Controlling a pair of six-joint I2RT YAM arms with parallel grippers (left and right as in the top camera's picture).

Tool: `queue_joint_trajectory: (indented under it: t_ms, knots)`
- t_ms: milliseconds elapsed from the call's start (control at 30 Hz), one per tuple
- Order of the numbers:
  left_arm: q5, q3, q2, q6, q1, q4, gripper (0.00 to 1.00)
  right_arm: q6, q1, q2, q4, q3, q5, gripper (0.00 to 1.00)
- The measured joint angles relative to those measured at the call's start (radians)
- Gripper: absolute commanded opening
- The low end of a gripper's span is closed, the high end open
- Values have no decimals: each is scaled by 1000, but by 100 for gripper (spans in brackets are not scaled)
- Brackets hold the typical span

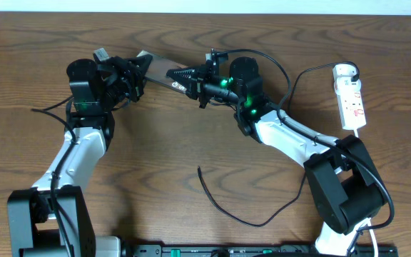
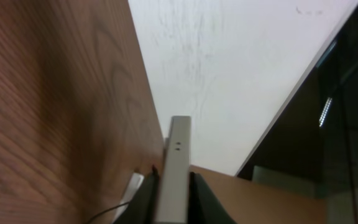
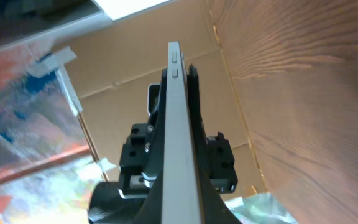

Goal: Plug charger to phone and switch on socket

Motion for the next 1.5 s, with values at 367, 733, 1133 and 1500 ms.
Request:
queue_joint_trajectory:
  t_ms: [367, 733, 1133, 1500]
  knots:
    - [1, 0, 0, 11, -1, 4, 7, 5, 2, 0, -8, 0, -14, 55]
    - [1, 0, 1, 23, 15, 6, 7, -129, 2, 0, -9, 0, -32, 99]
    - [268, -7, 6, -42, 377, 403, 7, -442, -66, 0, -66, 0, -122, 99]
    - [555, -8, 6, -144, 630, 426, 7, -803, -62, 0, -634, 13, -132, 99]
